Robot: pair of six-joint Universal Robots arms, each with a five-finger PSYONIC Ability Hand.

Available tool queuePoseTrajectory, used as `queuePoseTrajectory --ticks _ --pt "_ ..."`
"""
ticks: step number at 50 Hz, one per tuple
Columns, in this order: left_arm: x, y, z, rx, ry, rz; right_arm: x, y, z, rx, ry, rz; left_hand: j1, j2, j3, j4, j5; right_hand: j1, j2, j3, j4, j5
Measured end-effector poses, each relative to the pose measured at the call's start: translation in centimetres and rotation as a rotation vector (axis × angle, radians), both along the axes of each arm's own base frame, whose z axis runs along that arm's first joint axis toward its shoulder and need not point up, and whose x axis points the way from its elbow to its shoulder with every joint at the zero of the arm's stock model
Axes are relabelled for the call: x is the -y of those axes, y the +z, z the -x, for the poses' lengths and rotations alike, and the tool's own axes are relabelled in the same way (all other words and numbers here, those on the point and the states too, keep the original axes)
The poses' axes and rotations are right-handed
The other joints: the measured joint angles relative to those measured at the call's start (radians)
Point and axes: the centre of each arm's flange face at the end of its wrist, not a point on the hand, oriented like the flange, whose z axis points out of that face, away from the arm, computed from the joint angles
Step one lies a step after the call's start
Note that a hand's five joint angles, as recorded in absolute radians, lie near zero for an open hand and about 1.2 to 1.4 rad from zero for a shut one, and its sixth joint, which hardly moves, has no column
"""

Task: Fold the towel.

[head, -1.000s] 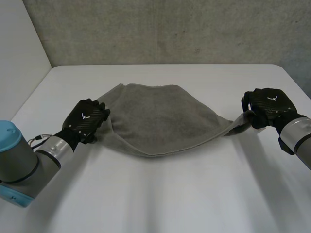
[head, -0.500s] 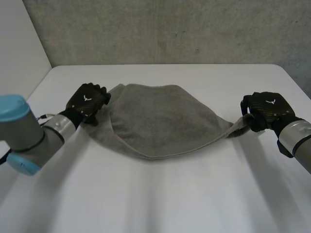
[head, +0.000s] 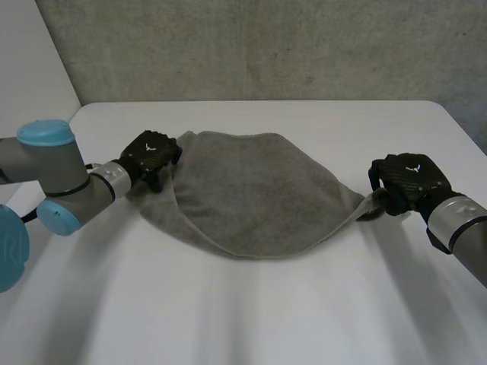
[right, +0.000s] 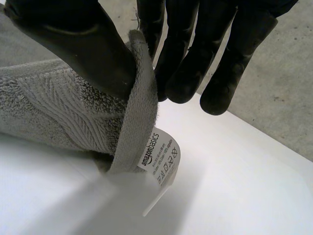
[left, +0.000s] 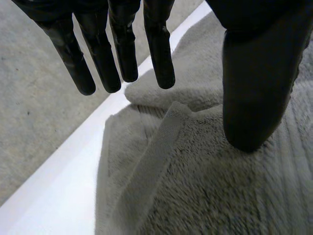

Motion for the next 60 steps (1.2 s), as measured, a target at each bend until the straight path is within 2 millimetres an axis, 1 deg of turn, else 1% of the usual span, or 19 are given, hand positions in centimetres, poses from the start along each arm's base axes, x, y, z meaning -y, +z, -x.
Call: queuePoseTrajectory --ticks 4,8,9,11,13,19,22,23,24,25,29,38,44,46,48,49,50,54,60 --pt "0.2 -0.8 0.0 0.007 0.004 -0.031 0.0 -0.2 0.0 -0.014 0.002 0.001 0.0 0.0 0.0 0.0 0.0 0.0 0.0 0.0 0.0 0.0" --pt "0.3 -1.2 0.0 0.012 0.008 -0.049 0.0 -0.2 0.0 -0.017 0.002 0.001 0.014 0.01 0.009 0.007 0.027 0.0 0.0 0.0 0.0 0.0" --pt "0.4 -1.2 0.0 0.013 0.008 -0.051 0.0 -0.2 0.0 -0.017 0.002 0.001 0.079 0.059 0.055 0.054 0.092 0.0 0.0 0.0 0.0 0.0" --pt "0.4 -1.1 0.0 0.013 0.009 -0.052 -0.1 -0.2 0.0 -0.017 0.002 0.001 0.245 0.231 0.222 0.223 0.258 0.0 0.0 0.0 0.0 0.0" --pt "0.5 -1.0 0.0 0.013 0.01 -0.05 -0.1 -0.2 0.0 -0.016 0.004 0.001 0.322 0.321 0.312 0.314 0.338 0.0 0.0 0.0 0.0 0.0" --pt "0.5 -0.6 0.0 0.013 0.01 -0.05 -0.2 -0.2 -0.2 -0.016 0.01 -0.001 0.391 0.392 0.383 0.387 0.423 0.0 0.0 0.0 0.0 0.0" --pt "0.4 -0.6 0.0 0.015 0.01 -0.059 -0.3 -0.3 -0.3 -0.016 0.012 -0.002 0.502 0.503 0.493 0.501 0.534 0.0 0.0 0.0 0.0 0.0" --pt "0.3 -0.6 0.0 0.016 0.009 -0.065 -0.3 -0.3 -0.3 -0.015 0.012 -0.002 0.574 0.576 0.565 0.564 0.598 0.0 0.0 0.0 0.0 0.0" --pt "0.2 -0.5 -0.1 0.018 0.009 -0.071 -0.3 -0.3 -0.3 -0.016 0.012 -0.002 0.7 0.704 0.68 0.689 0.724 0.0 0.0 0.0 0.0 0.0" --pt "0.2 -0.5 -0.1 0.019 0.009 -0.077 -0.3 -0.3 -0.3 -0.015 0.012 -0.002 0.761 0.781 0.771 0.778 0.797 0.0 0.0 0.0 0.0 0.0" --pt "-0.1 -0.3 -0.1 0.029 0.007 -0.089 -0.3 -0.2 -0.3 -0.015 0.012 -0.001 0.772 0.836 0.829 0.841 0.808 0.0 0.0 0.0 0.0 0.0" --pt "-1.5 1.4 -0.6 0.149 -0.029 -0.019 -0.3 -0.1 -0.3 -0.015 0.012 0.002 0.773 0.836 0.831 0.841 0.808 0.0 0.0 0.0 0.0 0.0" --pt "-3.0 2.4 -1.9 0.226 -0.037 0.007 -0.5 -0.1 -0.3 -0.015 0.014 0.001 0.767 0.826 0.826 0.836 0.804 0.0 0.0 0.0 0.0 0.0" --pt "-3.4 2.6 -2.2 0.232 -0.036 0.003 -0.5 -0.1 -0.4 -0.015 0.015 0.001 0.662 0.675 0.692 0.695 0.705 0.0 0.0 0.0 0.0 0.0" --pt "-4.0 2.7 -2.5 0.235 -0.039 -0.009 -0.6 -0.1 -0.4 -0.015 0.016 0.001 0.313 0.313 0.342 0.339 0.351 0.0 0.0 0.0 0.0 0.0" --pt "-4.3 2.7 -2.5 0.234 -0.043 -0.015 -0.6 -0.1 -0.4 -0.016 0.016 0.001 0.171 0.179 0.187 0.183 0.2 0.0 0.0 0.0 0.0 0.0" --pt "-4.6 2.7 -2.5 0.232 -0.047 -0.019 -0.6 -0.1 -0.4 -0.016 0.017 0.0 0.094 0.098 0.104 0.102 0.122 0.0 0.0 0.0 0.0 0.0" --pt "-5.2 2.5 -2.1 0.225 -0.066 -0.024 -0.7 -0.2 -0.5 -0.016 0.02 -0.001 0.053 0.054 0.058 0.059 0.065 0.0 0.0 0.0 0.0 0.0" --pt "-5.6 2.1 -0.3 0.214 -0.109 0.003 -0.9 -0.1 -0.7 -0.017 0.028 0.0 0.048 0.046 0.057 0.055 0.052 0.0 0.0 0.0 0.0 0.0"
